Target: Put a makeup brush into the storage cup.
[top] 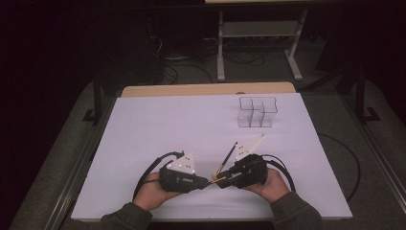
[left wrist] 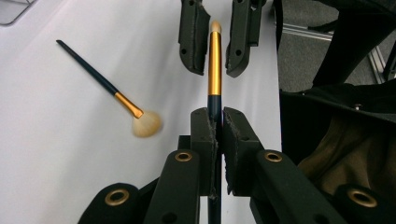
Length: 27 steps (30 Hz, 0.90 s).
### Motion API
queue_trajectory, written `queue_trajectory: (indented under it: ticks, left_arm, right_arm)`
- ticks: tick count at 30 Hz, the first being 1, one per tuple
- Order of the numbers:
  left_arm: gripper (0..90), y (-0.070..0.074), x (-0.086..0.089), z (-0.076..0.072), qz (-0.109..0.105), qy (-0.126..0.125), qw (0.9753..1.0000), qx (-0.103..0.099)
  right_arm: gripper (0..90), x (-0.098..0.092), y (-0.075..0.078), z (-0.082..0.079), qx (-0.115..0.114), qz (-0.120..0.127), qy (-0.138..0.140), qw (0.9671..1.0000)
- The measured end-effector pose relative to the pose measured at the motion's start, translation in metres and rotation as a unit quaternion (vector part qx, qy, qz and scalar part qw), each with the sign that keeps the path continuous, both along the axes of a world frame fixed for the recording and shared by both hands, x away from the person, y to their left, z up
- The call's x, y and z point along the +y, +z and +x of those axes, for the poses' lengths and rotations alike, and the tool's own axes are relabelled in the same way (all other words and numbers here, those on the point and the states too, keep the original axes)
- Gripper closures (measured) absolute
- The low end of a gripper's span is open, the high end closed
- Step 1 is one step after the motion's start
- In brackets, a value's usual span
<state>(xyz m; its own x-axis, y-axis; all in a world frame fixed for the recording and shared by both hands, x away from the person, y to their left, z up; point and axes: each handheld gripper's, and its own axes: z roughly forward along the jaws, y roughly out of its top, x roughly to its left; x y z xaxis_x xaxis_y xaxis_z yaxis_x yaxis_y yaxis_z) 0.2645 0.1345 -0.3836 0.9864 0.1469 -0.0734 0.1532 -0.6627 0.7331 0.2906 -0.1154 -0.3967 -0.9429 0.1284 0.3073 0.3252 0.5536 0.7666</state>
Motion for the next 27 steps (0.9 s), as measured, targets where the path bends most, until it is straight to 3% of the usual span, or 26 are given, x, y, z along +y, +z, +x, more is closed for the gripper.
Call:
queue_trajectory:
  ticks: [11,21,27]
  left_arm:
    - [83.1,-0.001,-0.004,0.000,0.005,-0.005,1.0000,0.002]
    - [82.5,0.003,-0.008,0.004,0.003,-0.011,0.9999,0.013]
    - [76.1,0.014,-0.010,0.008,0.030,-0.013,0.9994,0.007]
  right_arm:
    - [82.9,-0.003,-0.002,0.003,0.015,0.021,0.019,0.9995]
    - [83.5,-0.005,0.005,0.003,0.003,0.011,0.022,0.9997]
    - [83.5,-0.010,0.022,0.003,-0.018,0.004,0.025,0.9995]
